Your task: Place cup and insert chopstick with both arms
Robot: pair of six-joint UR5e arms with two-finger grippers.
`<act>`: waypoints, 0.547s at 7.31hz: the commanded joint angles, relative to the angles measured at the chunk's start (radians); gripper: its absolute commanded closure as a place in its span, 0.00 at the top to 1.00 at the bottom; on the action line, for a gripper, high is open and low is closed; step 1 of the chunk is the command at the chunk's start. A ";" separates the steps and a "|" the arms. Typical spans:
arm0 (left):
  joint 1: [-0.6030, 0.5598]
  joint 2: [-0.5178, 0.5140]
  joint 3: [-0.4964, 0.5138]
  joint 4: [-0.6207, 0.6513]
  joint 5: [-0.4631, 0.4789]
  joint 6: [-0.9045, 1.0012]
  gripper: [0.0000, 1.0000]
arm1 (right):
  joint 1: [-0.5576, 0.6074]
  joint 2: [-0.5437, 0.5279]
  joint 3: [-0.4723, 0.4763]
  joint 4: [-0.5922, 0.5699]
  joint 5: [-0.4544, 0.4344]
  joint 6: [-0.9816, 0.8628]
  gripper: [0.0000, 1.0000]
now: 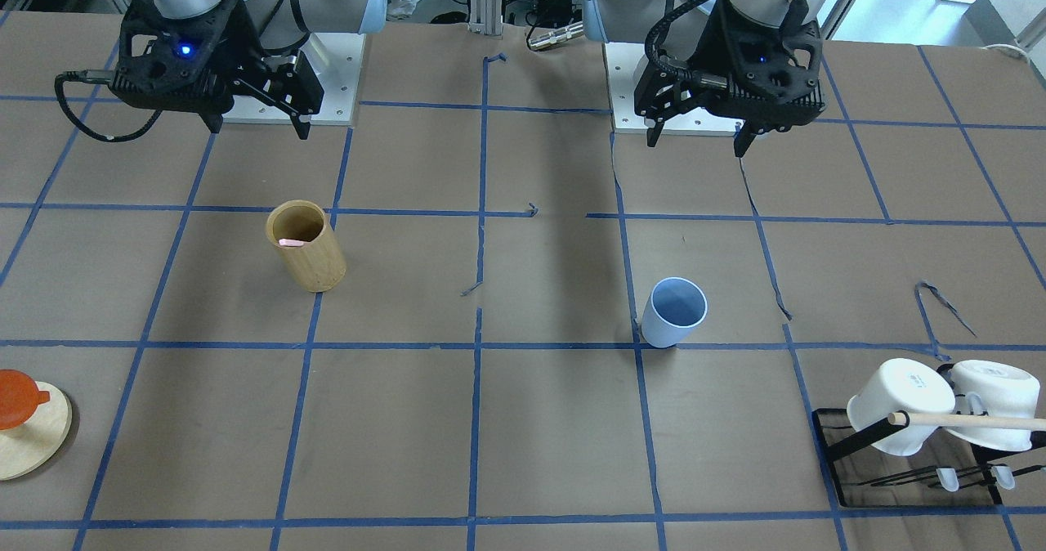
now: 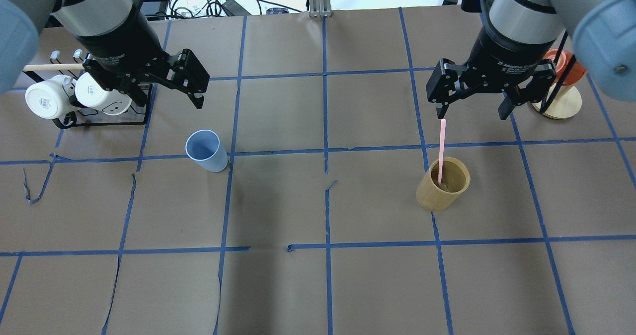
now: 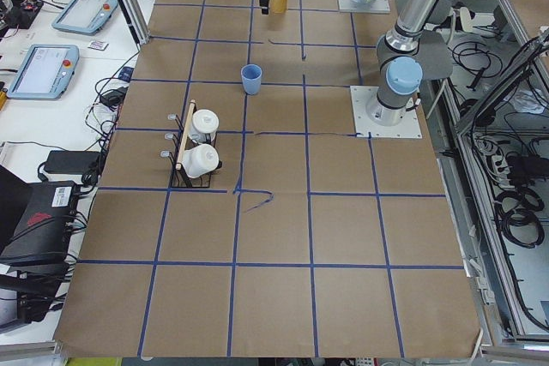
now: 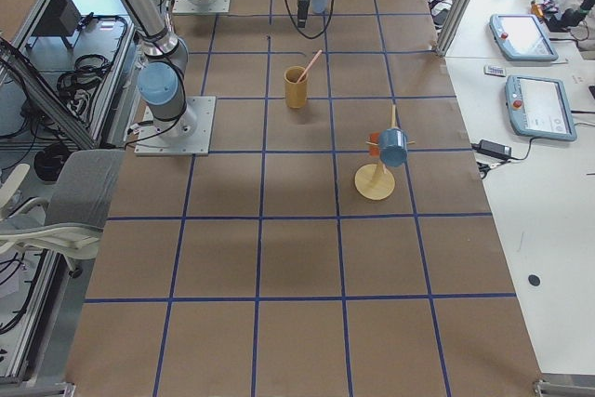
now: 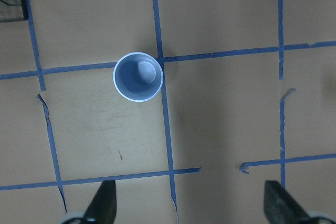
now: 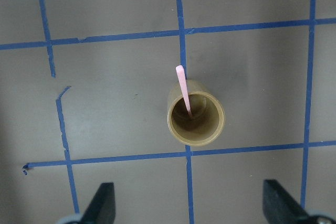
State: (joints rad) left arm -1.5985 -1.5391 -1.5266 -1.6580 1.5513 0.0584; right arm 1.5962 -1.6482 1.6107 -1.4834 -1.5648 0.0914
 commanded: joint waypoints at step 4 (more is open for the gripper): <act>0.006 0.001 0.000 0.001 0.001 0.001 1.00 | -0.001 0.001 0.000 -0.003 0.006 0.004 1.00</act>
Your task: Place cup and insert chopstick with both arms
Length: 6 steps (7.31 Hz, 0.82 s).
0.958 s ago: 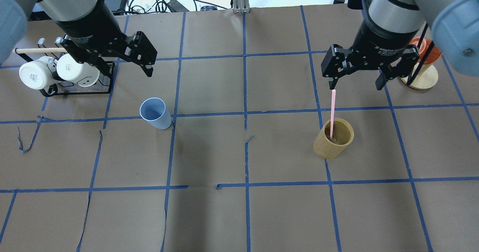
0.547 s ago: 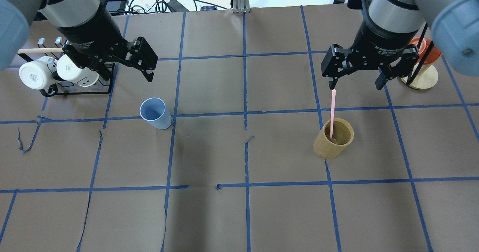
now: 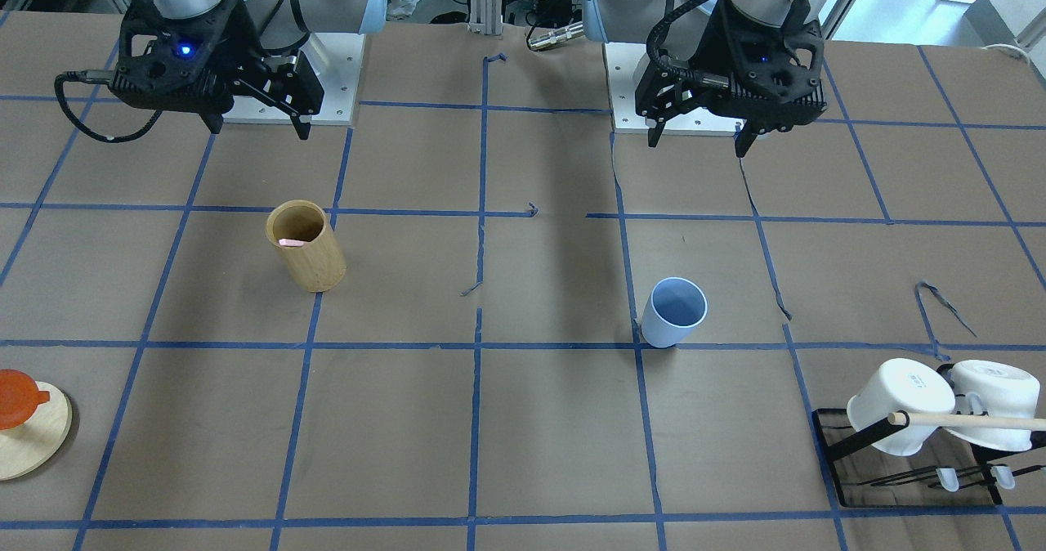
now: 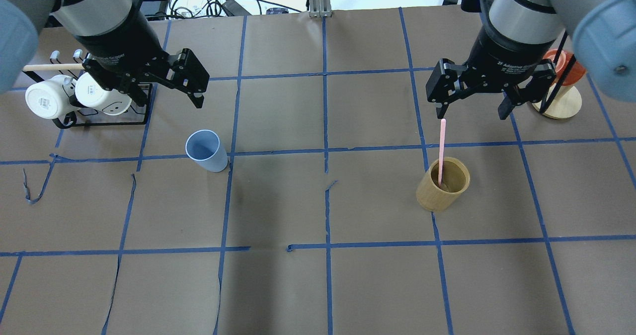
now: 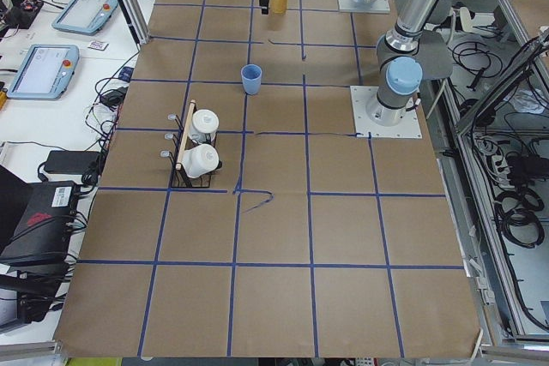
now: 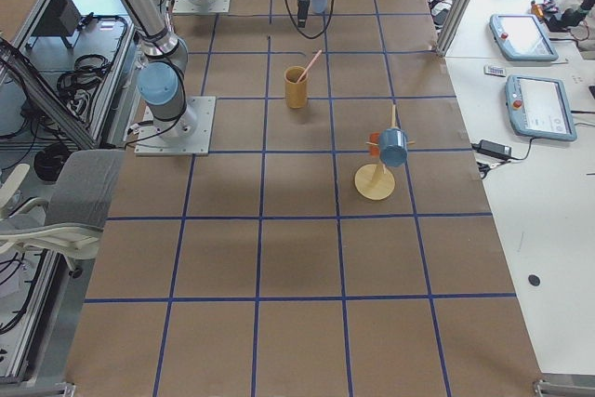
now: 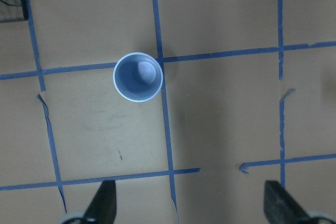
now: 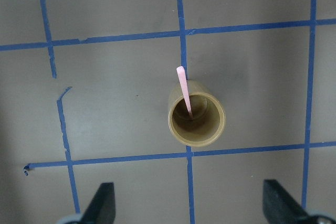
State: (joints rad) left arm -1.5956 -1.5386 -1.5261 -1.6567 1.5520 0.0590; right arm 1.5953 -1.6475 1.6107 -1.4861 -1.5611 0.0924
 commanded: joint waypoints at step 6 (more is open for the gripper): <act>0.009 -0.017 -0.006 -0.001 0.000 0.013 1.00 | -0.003 0.002 -0.003 -0.002 -0.004 -0.003 1.00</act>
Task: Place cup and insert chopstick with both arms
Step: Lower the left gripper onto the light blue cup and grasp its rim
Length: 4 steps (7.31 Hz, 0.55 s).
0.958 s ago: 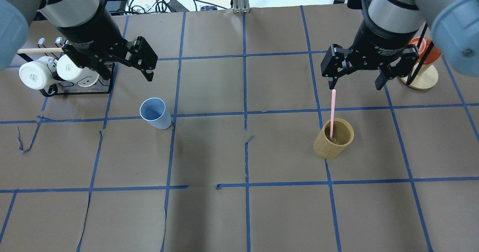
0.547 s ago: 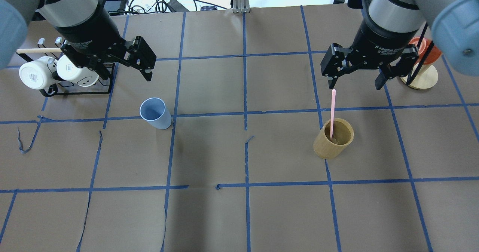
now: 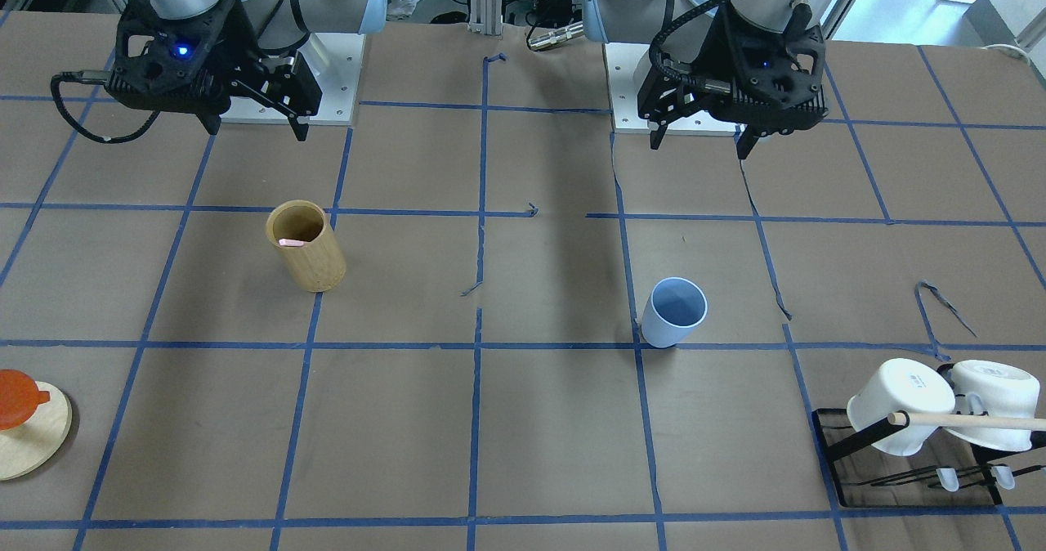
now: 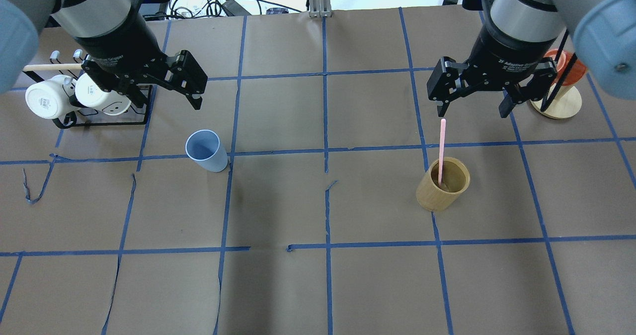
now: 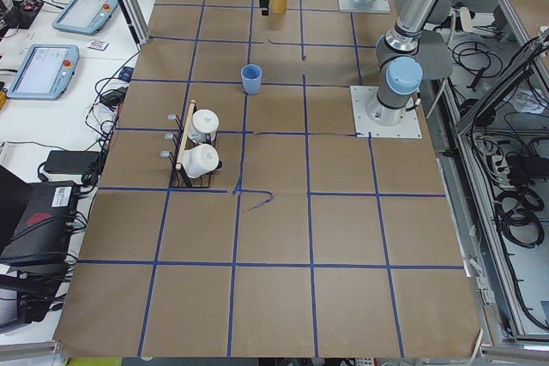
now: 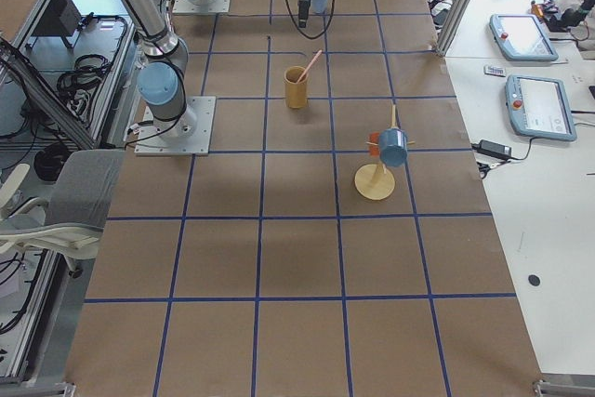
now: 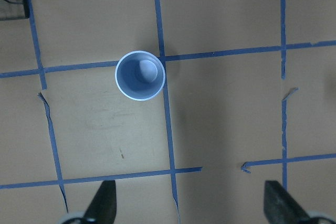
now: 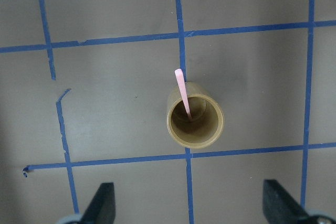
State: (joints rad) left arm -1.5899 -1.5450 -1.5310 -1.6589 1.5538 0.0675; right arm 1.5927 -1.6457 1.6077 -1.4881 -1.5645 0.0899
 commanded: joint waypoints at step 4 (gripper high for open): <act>0.004 -0.096 -0.313 0.416 0.005 0.008 1.00 | 0.001 -0.002 0.000 0.000 -0.002 0.001 1.00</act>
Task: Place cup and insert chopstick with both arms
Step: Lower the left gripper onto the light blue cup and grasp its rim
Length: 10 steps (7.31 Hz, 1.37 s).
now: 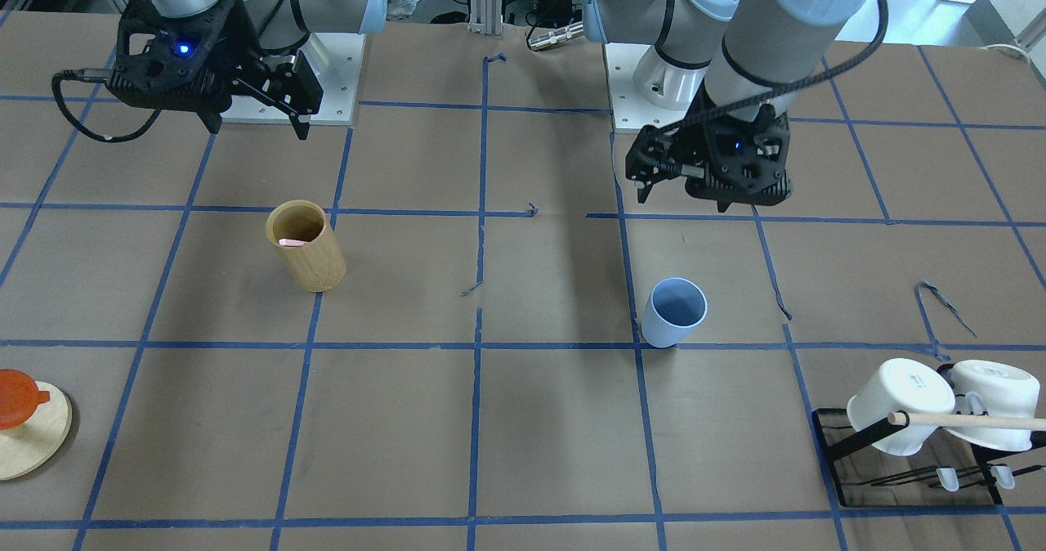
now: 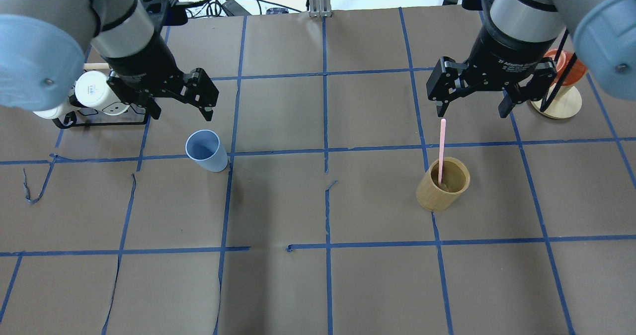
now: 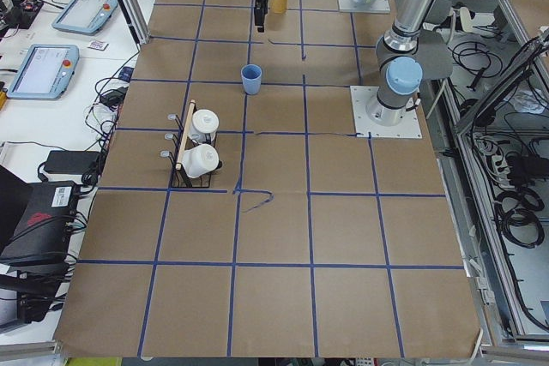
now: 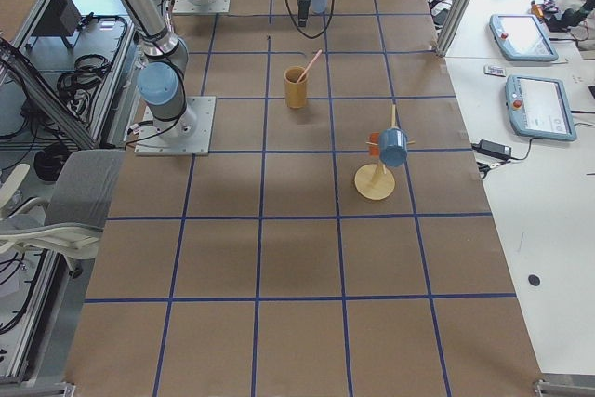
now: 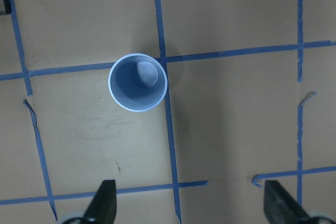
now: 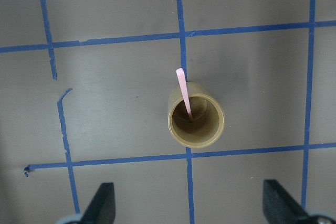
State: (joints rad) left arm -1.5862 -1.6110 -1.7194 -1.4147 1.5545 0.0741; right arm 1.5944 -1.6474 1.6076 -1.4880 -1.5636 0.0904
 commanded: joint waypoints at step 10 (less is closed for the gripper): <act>0.000 -0.185 -0.235 0.477 0.033 -0.010 0.40 | 0.004 0.054 0.107 -0.278 0.002 -0.004 1.00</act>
State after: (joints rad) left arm -1.5861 -1.7919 -1.9615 -0.9384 1.5848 0.0703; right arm 1.5984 -1.6016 1.6665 -1.6525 -1.5628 0.0917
